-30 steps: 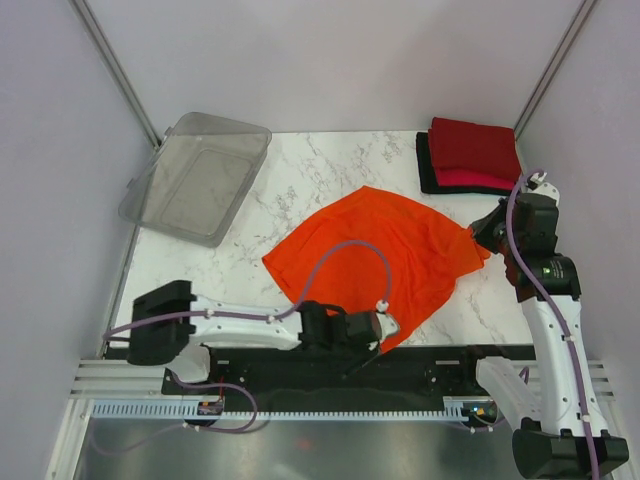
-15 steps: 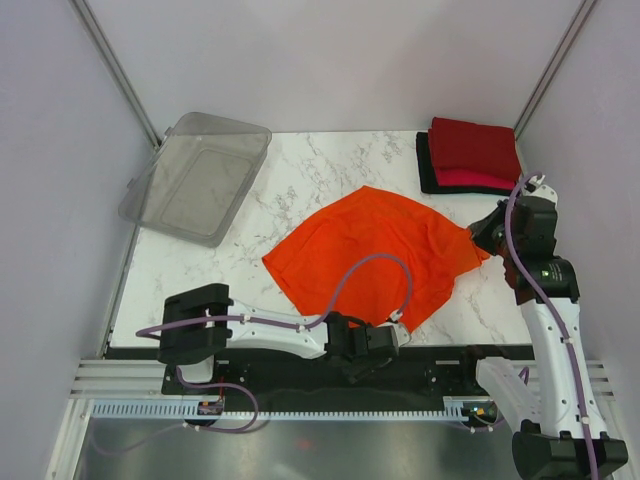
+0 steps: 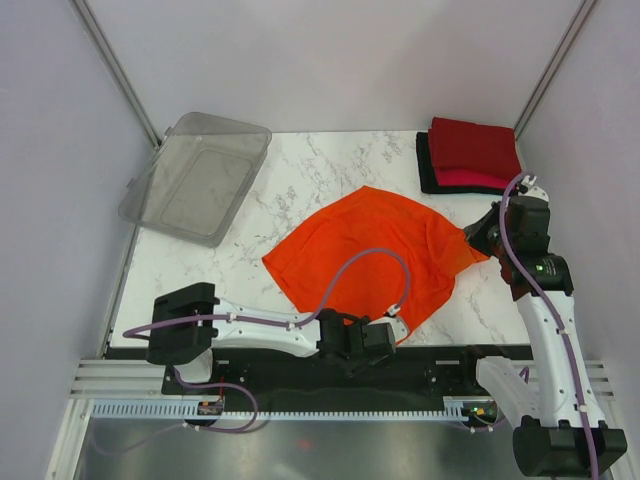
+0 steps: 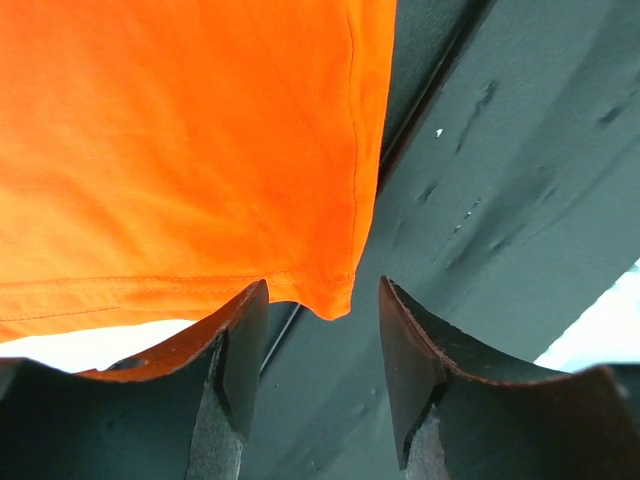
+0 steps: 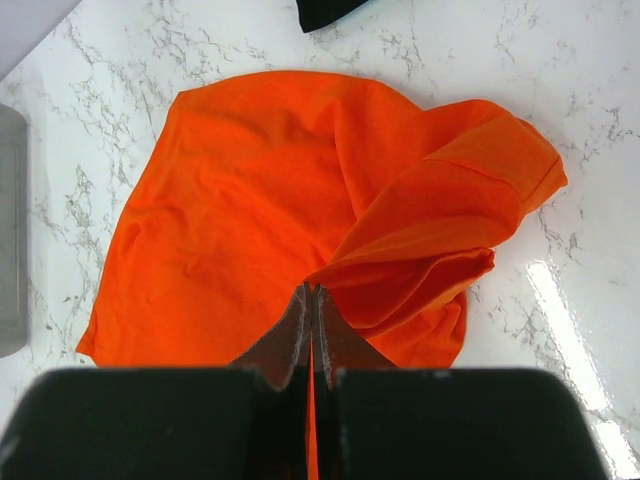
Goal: Fold and stack the t-shirts
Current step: Flatten the tshirt out
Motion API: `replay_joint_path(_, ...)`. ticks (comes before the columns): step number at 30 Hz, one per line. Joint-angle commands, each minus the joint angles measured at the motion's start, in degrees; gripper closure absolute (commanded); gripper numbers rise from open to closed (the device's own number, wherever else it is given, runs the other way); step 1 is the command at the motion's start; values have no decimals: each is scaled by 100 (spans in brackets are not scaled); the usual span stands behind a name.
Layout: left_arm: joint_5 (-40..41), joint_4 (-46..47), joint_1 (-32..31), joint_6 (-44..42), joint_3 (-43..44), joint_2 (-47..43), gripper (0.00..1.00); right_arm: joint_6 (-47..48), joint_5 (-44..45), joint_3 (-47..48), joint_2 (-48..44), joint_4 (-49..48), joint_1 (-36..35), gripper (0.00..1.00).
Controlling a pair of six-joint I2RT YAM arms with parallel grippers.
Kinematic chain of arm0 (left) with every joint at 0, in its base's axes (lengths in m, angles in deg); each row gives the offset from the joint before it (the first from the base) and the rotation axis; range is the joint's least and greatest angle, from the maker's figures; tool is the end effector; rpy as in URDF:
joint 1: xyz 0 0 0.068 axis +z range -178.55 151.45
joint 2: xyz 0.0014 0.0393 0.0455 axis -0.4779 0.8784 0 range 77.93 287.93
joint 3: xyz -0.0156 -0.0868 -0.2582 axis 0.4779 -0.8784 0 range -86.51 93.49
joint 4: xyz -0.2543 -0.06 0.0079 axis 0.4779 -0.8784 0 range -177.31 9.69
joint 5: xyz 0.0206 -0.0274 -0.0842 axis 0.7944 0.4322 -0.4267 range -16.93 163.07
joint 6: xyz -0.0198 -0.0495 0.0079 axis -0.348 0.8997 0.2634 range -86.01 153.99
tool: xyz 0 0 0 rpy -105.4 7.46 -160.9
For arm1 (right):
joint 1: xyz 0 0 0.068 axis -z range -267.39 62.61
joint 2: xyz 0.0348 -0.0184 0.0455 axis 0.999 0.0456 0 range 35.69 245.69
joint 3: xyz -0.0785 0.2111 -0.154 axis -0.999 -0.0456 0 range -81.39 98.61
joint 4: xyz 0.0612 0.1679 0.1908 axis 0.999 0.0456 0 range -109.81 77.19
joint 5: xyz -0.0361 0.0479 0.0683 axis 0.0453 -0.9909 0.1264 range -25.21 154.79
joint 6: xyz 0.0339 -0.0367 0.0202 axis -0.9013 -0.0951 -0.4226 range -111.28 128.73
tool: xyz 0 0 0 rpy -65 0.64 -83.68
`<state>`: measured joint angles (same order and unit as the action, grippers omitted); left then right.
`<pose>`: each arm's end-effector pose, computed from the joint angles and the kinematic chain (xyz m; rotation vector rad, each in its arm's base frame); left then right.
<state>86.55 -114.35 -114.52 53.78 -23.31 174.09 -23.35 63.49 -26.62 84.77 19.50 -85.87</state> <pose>0.0314 -0.3275 0.1931 1.4219 2.3011 -0.2458 0.1761 -0.0039 0.3363 0.6163 2.0873 0.3311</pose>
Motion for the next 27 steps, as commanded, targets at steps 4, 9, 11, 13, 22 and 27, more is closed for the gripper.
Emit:
replay_joint_path(4,15,178,2,7,-71,201,48,-88,-55,8,-100,-275,6,100)
replay_joint_path(9,-161,284,-16,182,-290,158,51,-132,-125,43,-74,-275,6,100)
replay_joint_path(11,-248,381,-16,235,-396,123,54,-123,-81,0,-118,-275,6,100)
replay_joint_path(13,-301,363,-7,236,-361,140,58,-106,-2,-36,-135,-301,-2,100)
replay_joint_path(22,1084,-855,-16,807,-188,-632,98,25,349,586,119,-126,6,100)
replay_joint_path(27,3255,-2481,255,430,1087,-1485,98,-35,990,1553,523,68,-2,100)
